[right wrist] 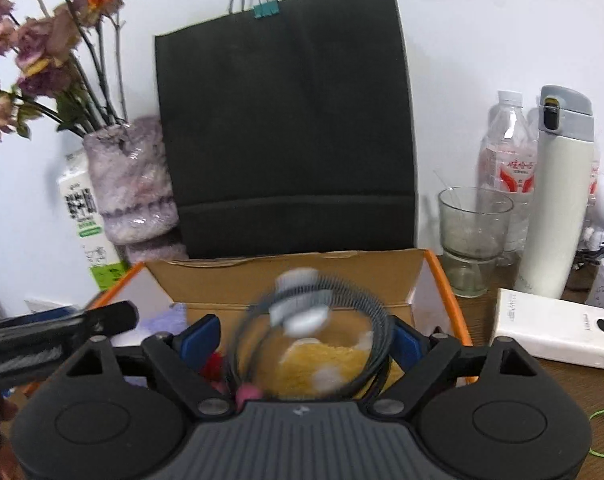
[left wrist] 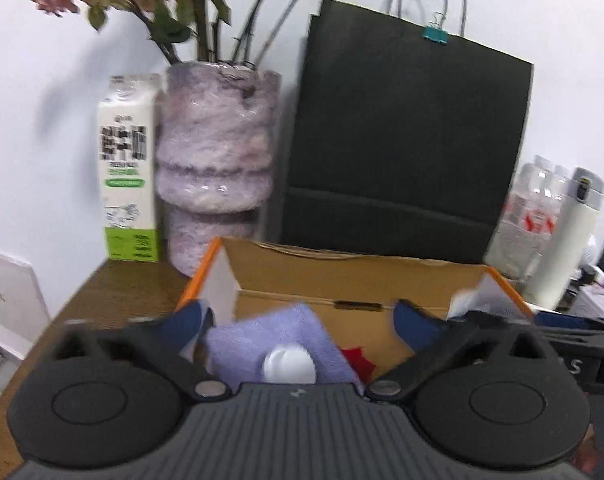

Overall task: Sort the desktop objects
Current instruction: 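Lower the cap and cable into the box and open both tools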

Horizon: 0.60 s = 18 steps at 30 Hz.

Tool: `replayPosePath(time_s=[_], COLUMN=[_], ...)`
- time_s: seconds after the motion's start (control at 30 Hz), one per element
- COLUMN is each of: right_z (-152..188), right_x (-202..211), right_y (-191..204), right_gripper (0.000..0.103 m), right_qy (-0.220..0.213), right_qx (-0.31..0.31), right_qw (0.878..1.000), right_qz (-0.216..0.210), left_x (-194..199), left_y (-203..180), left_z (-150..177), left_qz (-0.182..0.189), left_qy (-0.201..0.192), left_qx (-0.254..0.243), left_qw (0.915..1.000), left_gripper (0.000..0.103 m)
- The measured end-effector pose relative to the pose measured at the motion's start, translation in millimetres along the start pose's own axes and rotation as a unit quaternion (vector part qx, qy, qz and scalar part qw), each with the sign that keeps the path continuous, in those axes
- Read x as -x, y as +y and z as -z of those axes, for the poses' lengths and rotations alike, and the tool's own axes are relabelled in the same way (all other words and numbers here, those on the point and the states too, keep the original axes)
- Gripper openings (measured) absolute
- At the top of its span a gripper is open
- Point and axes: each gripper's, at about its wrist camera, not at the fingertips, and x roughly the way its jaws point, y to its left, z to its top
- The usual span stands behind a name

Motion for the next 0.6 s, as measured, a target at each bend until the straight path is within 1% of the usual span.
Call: replayPosePath(time_s=[0.03, 0.23, 0.43, 0.6], right_z=[0, 2, 2, 2], right_x=[0, 0, 3, 11], right_y=[0, 2, 4, 6], right_gripper=[0.103, 0.103, 0.103, 0.103], right_qy=[0.002, 0.012, 0.011, 0.004], right_qx=[0.003, 0.014, 0.021, 0.025], right_qw=[1.000, 1.000, 1.000, 1.000], right_qz=[0.008, 0.016, 0.017, 0.016], left_x=[1, 4, 5, 14], left_y=[-1, -3, -1, 0], left_z=[-1, -1, -1, -3], left_qz=[-0.002, -0.008, -0.011, -0.013], left_qy=[0.001, 0.004, 0.010, 0.010], left_qx=[-0.004, -0.016, -0.008, -0.003], left_qw=[1.0000, 0.9998, 0.9998, 0.9999], left_gripper=[0.103, 0.103, 0.103, 0.103])
